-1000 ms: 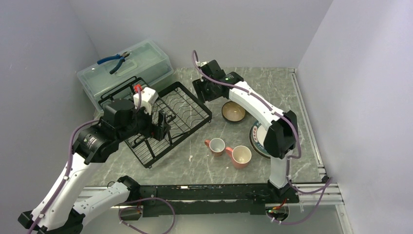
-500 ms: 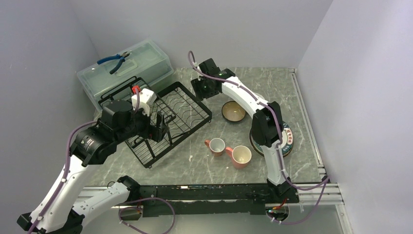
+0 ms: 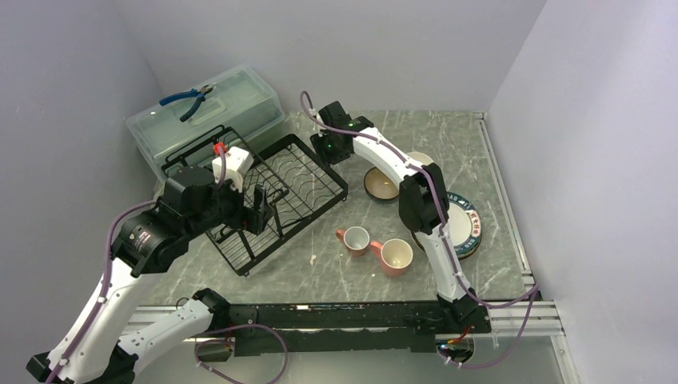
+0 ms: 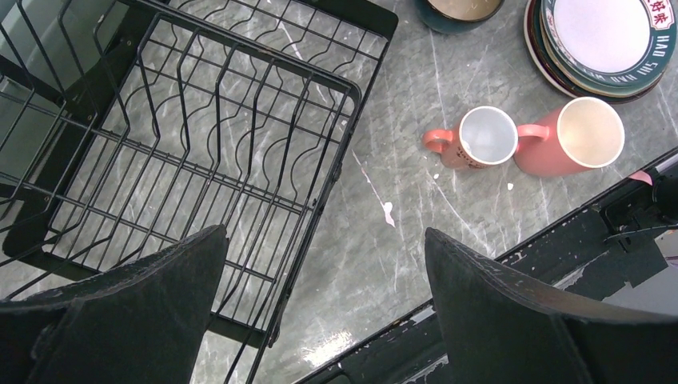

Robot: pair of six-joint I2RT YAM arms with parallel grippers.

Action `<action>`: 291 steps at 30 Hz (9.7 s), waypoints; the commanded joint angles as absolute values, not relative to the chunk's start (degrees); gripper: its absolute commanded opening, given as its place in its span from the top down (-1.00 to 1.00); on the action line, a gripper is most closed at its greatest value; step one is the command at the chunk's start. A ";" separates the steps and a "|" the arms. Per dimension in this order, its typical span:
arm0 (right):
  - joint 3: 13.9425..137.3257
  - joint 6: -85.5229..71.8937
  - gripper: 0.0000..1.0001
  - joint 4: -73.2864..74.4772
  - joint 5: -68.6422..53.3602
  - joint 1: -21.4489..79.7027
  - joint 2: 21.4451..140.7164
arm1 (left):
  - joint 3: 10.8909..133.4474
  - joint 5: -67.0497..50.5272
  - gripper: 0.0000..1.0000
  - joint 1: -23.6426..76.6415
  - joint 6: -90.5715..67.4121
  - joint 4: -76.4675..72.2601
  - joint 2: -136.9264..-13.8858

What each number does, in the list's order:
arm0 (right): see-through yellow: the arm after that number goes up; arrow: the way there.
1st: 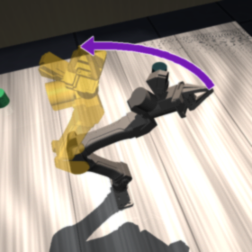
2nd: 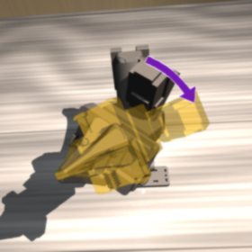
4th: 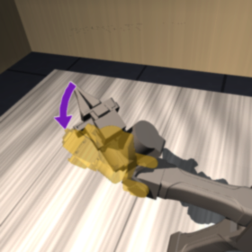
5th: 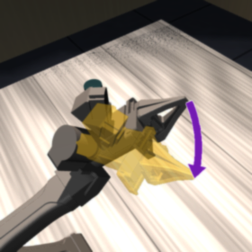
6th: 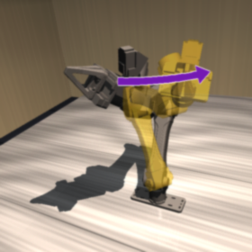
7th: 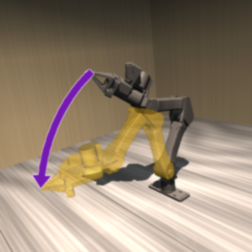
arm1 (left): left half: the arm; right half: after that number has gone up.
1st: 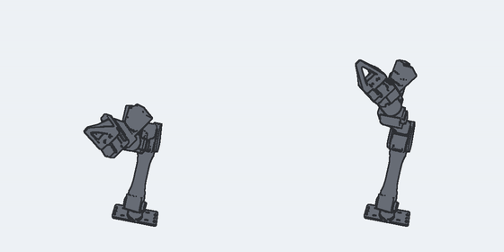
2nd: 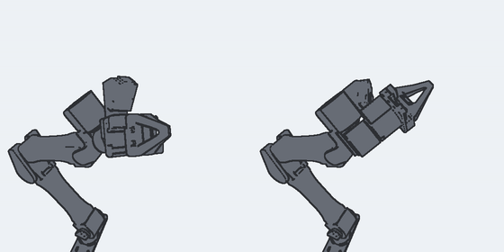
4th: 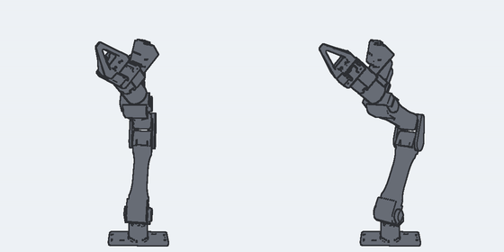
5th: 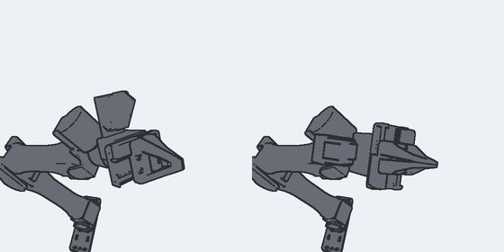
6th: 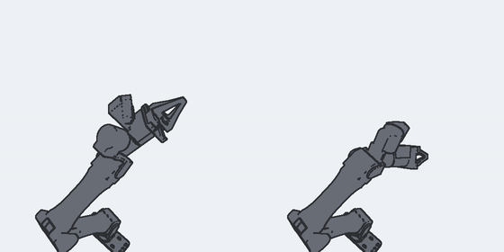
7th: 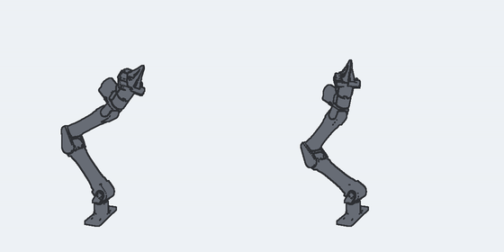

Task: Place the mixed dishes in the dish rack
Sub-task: Adjust the dish rack at the center of the board, then pick up the bowl from the center of the board.

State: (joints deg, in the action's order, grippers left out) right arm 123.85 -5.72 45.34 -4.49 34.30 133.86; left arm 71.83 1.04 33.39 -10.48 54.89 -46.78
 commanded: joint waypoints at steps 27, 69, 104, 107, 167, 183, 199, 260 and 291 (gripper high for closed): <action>119.54 -10.58 1.00 39.97 -2.55 26.97 132.18 | 73.76 1.83 -0.98 33.22 -11.84 55.00 -46.58; 74.45 -27.60 1.00 23.31 3.41 25.14 105.30 | 72.07 3.63 -0.98 33.22 -11.79 52.18 -45.45; 78.21 -27.50 0.16 34.07 13.94 31.02 94.47 | 69.75 4.05 -0.98 33.22 -11.12 50.06 -45.26; 77.65 -25.52 0.15 36.24 15.18 31.03 92.67 | 69.57 3.91 -0.98 33.22 -10.79 49.89 -45.20; 71.81 -21.02 0.39 34.70 8.70 10.65 100.19 | 75.90 -0.13 -0.98 33.22 -9.47 50.49 -54.68; 74.07 -20.41 1.00 37.20 9.71 10.70 96.65 | 80.84 -0.10 -0.98 33.22 -7.69 52.55 -57.51; 78.66 -22.35 1.00 44.69 16.13 16.80 82.04 | 88.10 -2.88 -0.98 33.22 -11.38 54.12 -63.28; 73.71 -35.28 1.00 61.39 16.46 48.54 60.46 | 84.29 4.00 -0.44 57.31 -41.13 46.10 -82.44; 79.01 -35.51 0.73 62.02 19.30 50.80 64.18 | 81.47 1.99 1.00 57.35 -39.51 43.39 -83.93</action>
State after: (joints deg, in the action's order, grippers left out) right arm 75.24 -36.16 65.12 19.40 50.72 65.76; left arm 81.73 3.11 56.82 -41.65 44.38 -85.25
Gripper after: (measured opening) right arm 0.093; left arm 0.058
